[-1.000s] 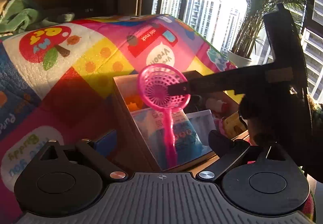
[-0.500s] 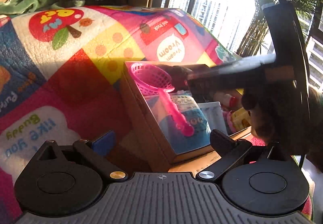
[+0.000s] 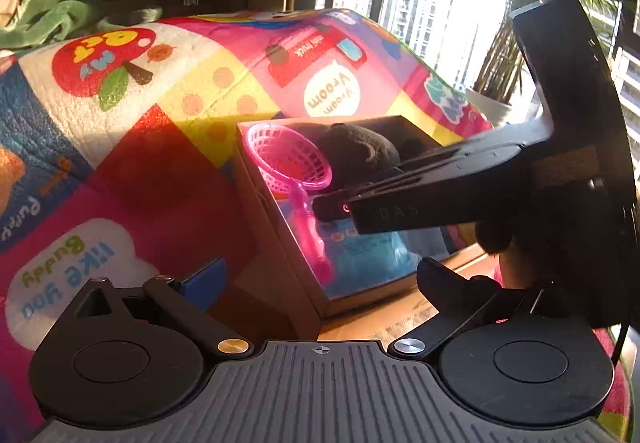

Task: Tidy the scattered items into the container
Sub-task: 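Release the bottle into the box with the right tool while the left tool drops the net in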

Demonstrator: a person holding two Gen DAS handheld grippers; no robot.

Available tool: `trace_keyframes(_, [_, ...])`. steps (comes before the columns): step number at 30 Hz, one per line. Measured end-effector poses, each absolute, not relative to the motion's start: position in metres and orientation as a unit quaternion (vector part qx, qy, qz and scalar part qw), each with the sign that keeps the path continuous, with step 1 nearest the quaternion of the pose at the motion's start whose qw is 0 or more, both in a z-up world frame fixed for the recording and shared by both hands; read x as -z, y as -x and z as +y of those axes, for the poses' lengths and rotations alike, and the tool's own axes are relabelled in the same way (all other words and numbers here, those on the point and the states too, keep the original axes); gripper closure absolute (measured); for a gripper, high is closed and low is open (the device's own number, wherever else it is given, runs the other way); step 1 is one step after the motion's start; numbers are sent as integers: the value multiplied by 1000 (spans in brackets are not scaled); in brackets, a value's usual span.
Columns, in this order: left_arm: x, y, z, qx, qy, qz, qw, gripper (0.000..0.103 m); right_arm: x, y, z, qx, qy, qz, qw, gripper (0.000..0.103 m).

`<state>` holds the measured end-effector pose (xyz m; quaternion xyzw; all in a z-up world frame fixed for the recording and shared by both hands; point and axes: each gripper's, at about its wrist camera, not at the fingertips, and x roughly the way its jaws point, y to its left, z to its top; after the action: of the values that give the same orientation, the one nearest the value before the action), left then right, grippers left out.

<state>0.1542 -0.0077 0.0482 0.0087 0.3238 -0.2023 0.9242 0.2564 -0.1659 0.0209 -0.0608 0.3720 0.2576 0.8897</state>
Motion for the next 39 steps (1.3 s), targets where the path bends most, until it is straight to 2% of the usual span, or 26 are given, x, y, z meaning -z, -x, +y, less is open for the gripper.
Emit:
trace_keyframes(5, [-52,-144,0,208,-3,320,924,0,-28,-249,-174,-264,79,386,880,74])
trace_keyframes(8, [-52,-140,4,214,10,319,923,0,-45,-243,-203,-264,35,375,888,74])
trace_keyframes(10, [-51,-137,6,225,16,319,920,0,-63,-234,-235,-250,-3,337,908,60])
trace_keyframes(11, [-50,-137,5,231,18,319,919,0,-70,-232,-251,-234,-22,321,917,42])
trace_keyframes(12, [-49,-137,3,236,18,318,918,0,-74,-233,-266,-215,-41,309,926,33])
trace_keyframes(16, [-51,-139,-7,238,20,305,922,0,-71,-245,-303,-165,-105,318,928,34])
trace_keyframes(18, [-54,-139,-12,241,18,293,925,0,-69,-251,-302,-170,-115,325,923,43])
trace_keyframes(22, [-56,-140,-19,239,5,291,926,0,-74,-266,-249,-216,-60,324,919,53])
trace_keyframes(24, [-55,-139,-17,233,1,292,928,0,-73,-279,-210,-250,-34,344,905,68])
trace_keyframes(25, [-53,-138,-14,230,0,293,928,0,-70,-285,-192,-265,-24,355,896,69])
trace_keyframes(30, [-47,-136,11,214,21,303,929,0,-38,-308,-139,-231,42,406,883,70])
trace_keyframes(31, [-46,-136,15,214,27,303,928,0,-28,-310,-138,-221,50,418,880,71])
trace_keyframes(32, [-45,-137,19,215,35,304,928,0,-21,-310,-138,-212,60,423,879,79])
trace_keyframes(34, [-44,-139,21,218,48,307,925,0,-11,-303,-140,-184,99,414,886,79])
trace_keyframes(38, [-44,-138,14,219,50,300,927,0,-34,-283,-165,-212,63,389,894,79])
trace_keyframes(39, [-45,-137,11,222,51,297,927,0,-44,-275,-173,-218,56,377,898,75])
